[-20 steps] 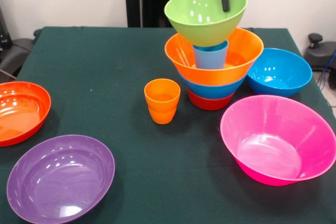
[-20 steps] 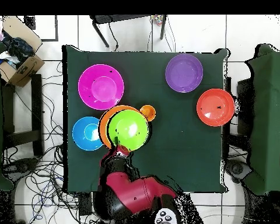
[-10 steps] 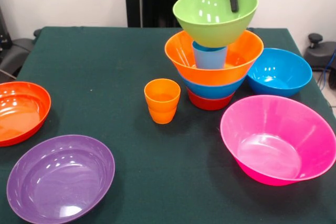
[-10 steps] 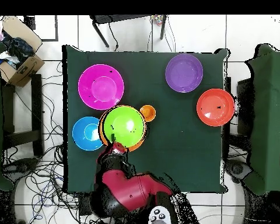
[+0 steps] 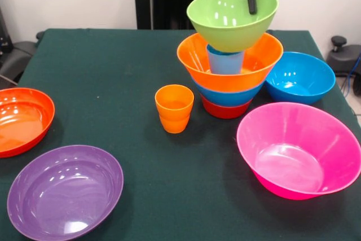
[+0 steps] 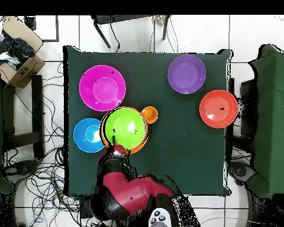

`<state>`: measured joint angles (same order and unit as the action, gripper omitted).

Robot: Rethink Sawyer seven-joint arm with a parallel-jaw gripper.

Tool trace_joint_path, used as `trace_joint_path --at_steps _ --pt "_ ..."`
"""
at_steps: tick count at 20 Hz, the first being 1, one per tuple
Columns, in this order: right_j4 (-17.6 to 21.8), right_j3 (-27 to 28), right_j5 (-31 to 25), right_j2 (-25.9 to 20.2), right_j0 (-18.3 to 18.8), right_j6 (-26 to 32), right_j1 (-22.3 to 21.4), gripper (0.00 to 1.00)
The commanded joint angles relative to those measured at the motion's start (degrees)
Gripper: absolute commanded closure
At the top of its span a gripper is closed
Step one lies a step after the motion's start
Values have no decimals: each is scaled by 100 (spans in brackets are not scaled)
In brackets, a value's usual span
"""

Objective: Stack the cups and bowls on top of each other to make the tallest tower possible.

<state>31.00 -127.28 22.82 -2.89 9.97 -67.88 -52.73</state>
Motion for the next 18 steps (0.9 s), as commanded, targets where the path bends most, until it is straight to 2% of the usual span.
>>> trace_joint_path --at_steps 1,8,18 --pt "261 283 275 -60 56 -941 431 100" --pt "301 342 337 21 85 -890 653 100" --pt "296 289 194 -8 85 -945 581 100"
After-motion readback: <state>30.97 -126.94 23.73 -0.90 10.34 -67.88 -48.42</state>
